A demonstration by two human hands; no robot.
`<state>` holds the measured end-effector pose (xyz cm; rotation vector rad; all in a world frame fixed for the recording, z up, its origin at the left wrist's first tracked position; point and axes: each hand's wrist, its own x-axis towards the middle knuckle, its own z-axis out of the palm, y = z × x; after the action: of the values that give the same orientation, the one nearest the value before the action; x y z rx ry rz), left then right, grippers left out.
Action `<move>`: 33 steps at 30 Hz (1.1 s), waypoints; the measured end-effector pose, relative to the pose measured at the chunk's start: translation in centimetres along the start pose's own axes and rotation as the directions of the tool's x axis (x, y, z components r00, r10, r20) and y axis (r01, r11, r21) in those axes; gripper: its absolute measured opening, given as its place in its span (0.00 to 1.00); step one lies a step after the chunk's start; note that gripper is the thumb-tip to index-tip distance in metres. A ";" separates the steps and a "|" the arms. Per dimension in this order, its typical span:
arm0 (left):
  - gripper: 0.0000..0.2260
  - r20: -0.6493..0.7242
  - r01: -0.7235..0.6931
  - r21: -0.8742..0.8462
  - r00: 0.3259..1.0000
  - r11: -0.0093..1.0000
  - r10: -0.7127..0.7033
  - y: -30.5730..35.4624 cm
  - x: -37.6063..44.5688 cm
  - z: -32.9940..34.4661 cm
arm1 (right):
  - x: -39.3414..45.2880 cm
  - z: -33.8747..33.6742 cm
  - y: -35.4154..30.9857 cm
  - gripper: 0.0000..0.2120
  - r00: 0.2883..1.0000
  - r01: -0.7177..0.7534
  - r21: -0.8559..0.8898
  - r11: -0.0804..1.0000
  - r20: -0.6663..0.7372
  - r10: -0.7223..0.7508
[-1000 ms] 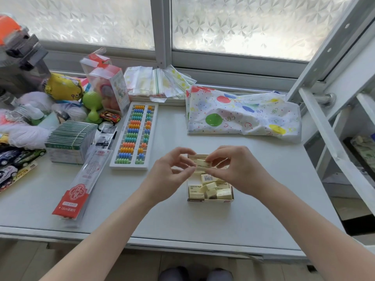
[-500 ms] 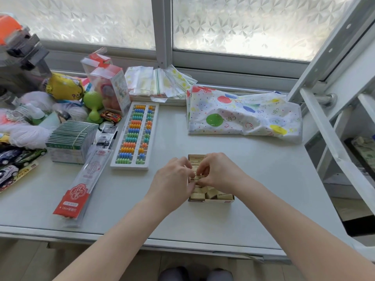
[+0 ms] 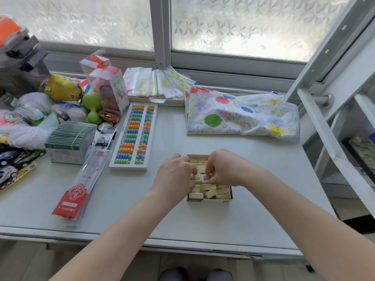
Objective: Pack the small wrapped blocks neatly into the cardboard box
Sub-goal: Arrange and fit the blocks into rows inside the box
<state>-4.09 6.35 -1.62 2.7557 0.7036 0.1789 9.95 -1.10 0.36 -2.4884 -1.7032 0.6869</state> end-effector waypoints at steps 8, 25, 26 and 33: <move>0.14 0.018 0.034 -0.030 0.999 0.999 -0.033 0.0 0.0 0.1 | 0.0 -0.1 1.7 0.08 0.998 0.059 0.086 0.995 0.017 -0.061; 0.15 -0.209 -0.108 -0.711 0.976 0.695 -0.063 1.3 -0.6 -0.7 | -3.7 -1.2 1.8 0.13 0.967 -0.253 0.965 0.072 0.253 0.005; 0.13 -0.210 -0.105 -0.720 0.975 0.686 -0.071 1.2 -0.6 -0.7 | -3.7 -1.1 1.8 0.13 0.969 -0.248 0.965 0.085 0.248 0.004; 0.13 -0.034 0.049 -0.967 0.948 0.251 -0.317 1.8 -0.6 -0.8 | -4.2 -0.1 1.2 0.08 0.989 -0.122 0.974 -0.190 0.136 0.061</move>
<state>-3.93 4.73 -0.32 1.4124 0.6364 0.6428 9.81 -5.27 1.51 -1.2207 -0.2826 1.3455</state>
